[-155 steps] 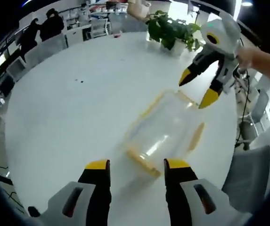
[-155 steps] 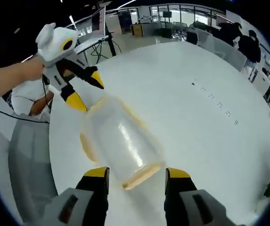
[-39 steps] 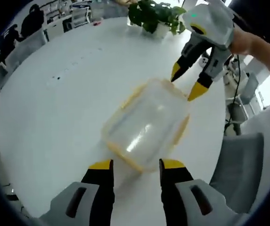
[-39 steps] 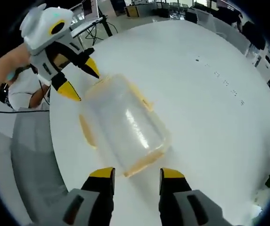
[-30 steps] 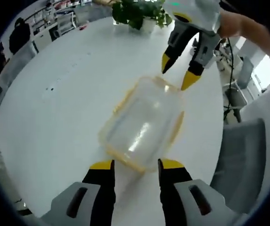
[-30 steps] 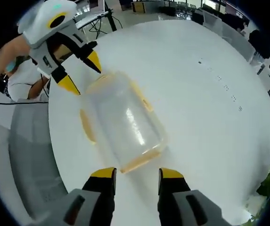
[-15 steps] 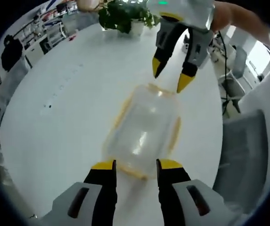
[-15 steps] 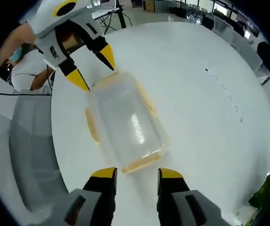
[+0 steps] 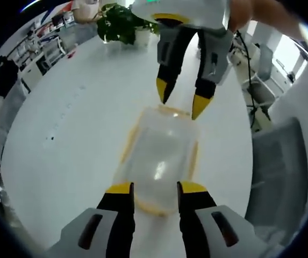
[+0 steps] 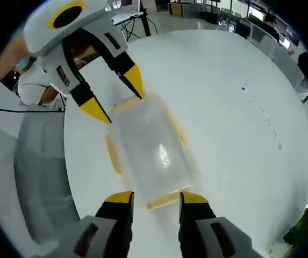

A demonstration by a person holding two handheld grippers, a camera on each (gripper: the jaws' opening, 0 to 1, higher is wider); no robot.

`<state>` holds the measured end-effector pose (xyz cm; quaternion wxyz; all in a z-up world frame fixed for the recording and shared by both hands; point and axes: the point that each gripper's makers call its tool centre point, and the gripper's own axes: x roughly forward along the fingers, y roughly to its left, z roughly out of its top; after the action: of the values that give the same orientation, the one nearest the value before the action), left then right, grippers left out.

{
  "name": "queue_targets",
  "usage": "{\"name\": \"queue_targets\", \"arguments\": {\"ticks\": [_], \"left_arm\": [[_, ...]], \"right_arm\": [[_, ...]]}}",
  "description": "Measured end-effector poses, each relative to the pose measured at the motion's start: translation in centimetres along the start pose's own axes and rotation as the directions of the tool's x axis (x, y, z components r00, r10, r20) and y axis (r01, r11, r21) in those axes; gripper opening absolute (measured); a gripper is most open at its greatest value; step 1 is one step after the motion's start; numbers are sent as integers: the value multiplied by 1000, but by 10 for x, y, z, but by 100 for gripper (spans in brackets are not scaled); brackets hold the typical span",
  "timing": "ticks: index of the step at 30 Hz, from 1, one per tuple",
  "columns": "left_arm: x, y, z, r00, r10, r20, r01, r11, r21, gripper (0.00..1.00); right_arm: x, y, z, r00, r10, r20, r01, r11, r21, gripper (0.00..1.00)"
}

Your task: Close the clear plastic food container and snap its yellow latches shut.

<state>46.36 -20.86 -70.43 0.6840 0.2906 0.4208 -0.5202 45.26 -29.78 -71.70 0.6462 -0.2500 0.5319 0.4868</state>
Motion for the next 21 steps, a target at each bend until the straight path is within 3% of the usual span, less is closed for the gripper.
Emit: {"name": "queue_targets", "arguments": {"ticks": [12,21], "left_arm": [[6,-5,10,999,-18,27,16,998,65,30],[13,-6,14,1000,-11,27,8,993,117,30]], "right_arm": [[5,5,12,999,38,32,-36,999,-41,29],[11,13,26,992,71,104,-60,993,-104,30]]}}
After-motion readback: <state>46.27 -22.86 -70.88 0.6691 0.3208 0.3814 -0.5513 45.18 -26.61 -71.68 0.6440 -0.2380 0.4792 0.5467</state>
